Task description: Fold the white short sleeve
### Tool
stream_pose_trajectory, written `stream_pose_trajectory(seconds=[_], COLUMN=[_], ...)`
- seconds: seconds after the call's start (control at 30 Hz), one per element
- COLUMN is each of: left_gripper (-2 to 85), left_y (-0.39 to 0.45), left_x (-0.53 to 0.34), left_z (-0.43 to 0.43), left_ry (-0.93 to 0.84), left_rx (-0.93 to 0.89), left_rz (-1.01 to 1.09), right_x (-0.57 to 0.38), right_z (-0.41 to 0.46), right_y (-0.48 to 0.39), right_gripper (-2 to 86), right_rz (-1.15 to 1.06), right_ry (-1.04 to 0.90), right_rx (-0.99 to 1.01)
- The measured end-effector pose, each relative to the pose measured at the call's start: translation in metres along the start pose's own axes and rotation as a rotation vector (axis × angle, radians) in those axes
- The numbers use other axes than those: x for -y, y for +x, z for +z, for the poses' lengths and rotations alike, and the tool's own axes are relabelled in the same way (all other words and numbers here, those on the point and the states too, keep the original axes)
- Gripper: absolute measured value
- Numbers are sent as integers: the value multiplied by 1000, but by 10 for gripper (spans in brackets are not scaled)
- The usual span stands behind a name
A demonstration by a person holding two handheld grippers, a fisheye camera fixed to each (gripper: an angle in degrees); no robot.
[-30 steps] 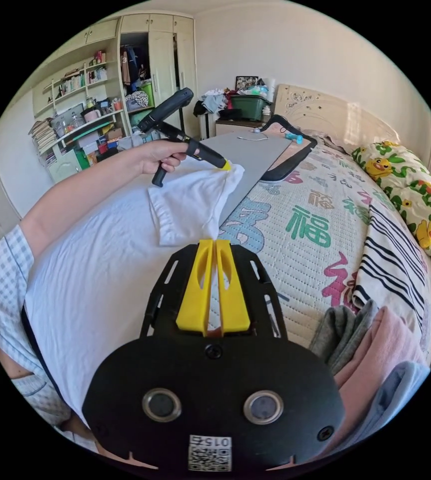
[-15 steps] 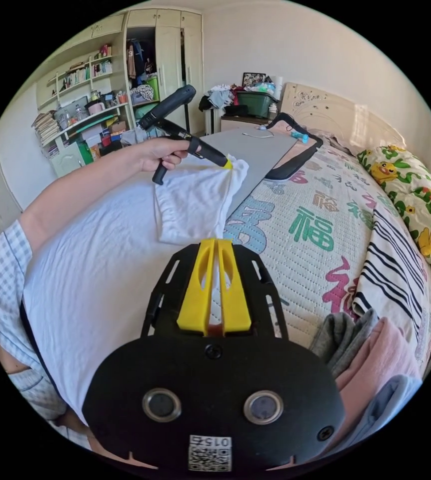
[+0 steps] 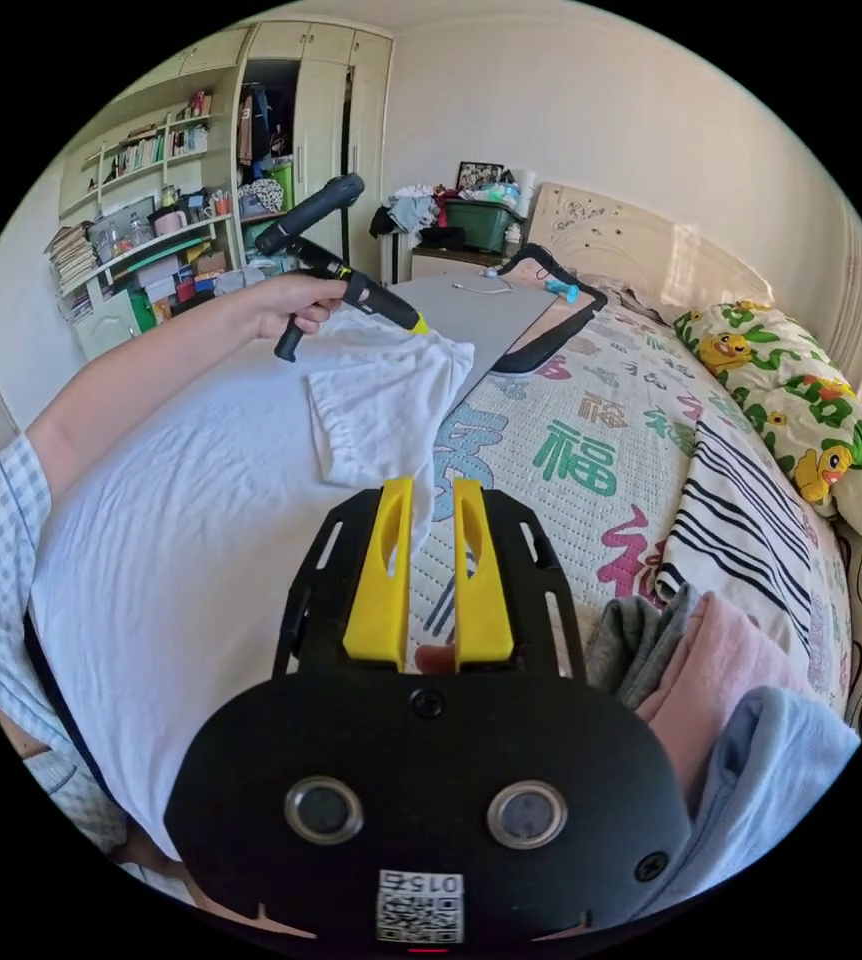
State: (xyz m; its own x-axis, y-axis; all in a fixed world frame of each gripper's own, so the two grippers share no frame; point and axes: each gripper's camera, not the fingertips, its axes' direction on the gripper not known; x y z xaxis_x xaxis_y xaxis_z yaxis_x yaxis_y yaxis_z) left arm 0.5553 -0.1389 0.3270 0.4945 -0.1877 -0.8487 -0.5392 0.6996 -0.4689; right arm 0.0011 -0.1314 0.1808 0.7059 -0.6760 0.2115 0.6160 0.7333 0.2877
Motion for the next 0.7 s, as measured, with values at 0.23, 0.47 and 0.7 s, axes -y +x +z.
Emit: stream_pose_trajectory(seconds=[0.23,0.47,0.7], left_gripper=[92,75,3], left_y=[-19,-5,-5], left_x=[-86,-85,-92], left_z=[-23,8,4], left_ry=[-39,-120,-61], left_rx=[-166,-122,-94], left_rz=[38,82,85], right_x=[-1,-5,-14], right_z=[21,50,59], right_y=[-39,-45,-54], right_gripper=[82,41,40], right_rz=[-111,-104,-131], right_ry=[-12,-92,-88], right_rx=[112,57,15])
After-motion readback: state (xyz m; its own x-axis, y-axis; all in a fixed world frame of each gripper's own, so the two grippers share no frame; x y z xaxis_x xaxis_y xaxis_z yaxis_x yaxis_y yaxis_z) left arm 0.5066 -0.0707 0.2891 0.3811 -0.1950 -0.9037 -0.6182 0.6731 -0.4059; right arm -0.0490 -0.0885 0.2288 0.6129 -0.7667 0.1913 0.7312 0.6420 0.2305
